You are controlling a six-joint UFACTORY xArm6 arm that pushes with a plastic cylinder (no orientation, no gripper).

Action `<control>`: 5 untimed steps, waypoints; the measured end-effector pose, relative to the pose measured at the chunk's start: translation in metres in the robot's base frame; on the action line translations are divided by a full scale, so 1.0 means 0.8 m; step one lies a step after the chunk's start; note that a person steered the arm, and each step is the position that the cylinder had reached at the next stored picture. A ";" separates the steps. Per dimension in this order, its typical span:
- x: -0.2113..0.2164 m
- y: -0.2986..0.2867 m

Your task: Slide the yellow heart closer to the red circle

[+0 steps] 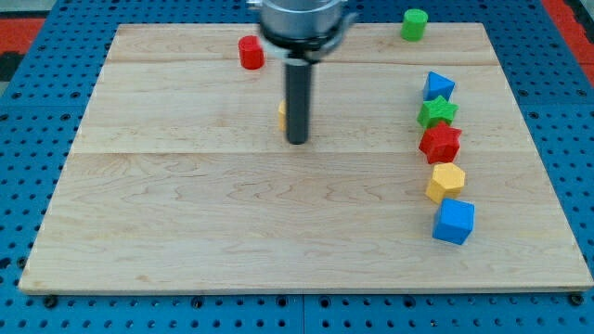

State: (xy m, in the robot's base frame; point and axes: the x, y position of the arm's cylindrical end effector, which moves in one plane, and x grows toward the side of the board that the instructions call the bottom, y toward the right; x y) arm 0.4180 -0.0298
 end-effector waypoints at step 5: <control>-0.064 -0.086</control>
State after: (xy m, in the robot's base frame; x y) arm 0.3670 -0.0989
